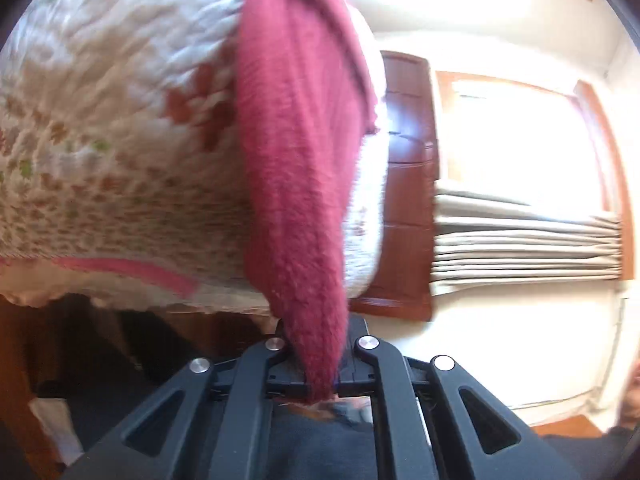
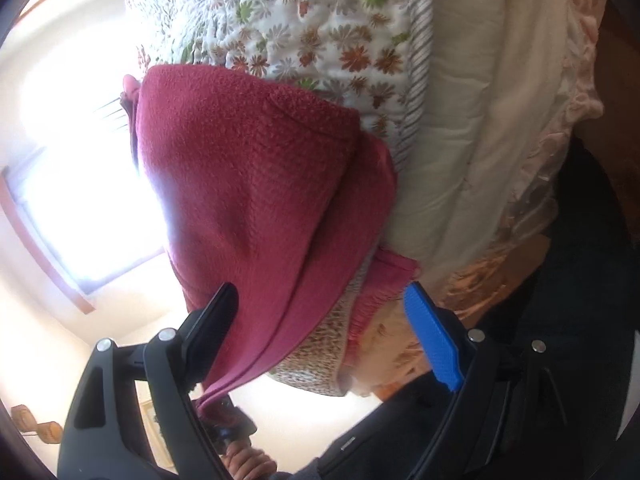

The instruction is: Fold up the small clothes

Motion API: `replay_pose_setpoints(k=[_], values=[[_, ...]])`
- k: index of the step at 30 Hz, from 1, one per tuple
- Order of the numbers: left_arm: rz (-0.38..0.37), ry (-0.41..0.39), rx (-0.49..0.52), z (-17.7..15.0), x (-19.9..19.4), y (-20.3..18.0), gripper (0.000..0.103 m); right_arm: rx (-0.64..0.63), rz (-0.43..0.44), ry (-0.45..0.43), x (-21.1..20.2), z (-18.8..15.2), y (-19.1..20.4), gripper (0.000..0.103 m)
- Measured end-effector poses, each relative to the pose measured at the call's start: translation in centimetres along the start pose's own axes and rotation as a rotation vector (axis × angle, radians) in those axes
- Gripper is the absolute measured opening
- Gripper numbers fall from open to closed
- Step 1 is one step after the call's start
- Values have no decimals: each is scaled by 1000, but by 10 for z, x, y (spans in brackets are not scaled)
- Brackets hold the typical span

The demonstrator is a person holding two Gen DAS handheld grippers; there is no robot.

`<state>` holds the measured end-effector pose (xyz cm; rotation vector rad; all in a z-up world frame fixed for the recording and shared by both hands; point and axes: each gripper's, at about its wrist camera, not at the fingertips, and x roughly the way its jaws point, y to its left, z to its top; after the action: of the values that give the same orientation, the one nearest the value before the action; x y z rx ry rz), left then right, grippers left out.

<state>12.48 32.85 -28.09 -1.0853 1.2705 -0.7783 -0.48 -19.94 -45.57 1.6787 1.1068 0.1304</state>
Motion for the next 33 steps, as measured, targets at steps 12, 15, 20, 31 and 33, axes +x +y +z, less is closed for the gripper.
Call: replay_pose_setpoints(k=[12,15,20,31,33], values=[[-2,29,33,4,1,-46,6,23,177,-60,25,13,1,81],[-12,29,32,6,-8,-46,6,50,208,-95,21,24,0,66],[-21,21,6,7,-19,-24,6,-13,122,-146,2,28,17,9],[-152,-88,-135,-19,-38,26,6,-351,41,-229,-72,-20,160,6],[-180,-111,-144,-18,-41,26,6,-386,50,-228,-76,-22,185,6]])
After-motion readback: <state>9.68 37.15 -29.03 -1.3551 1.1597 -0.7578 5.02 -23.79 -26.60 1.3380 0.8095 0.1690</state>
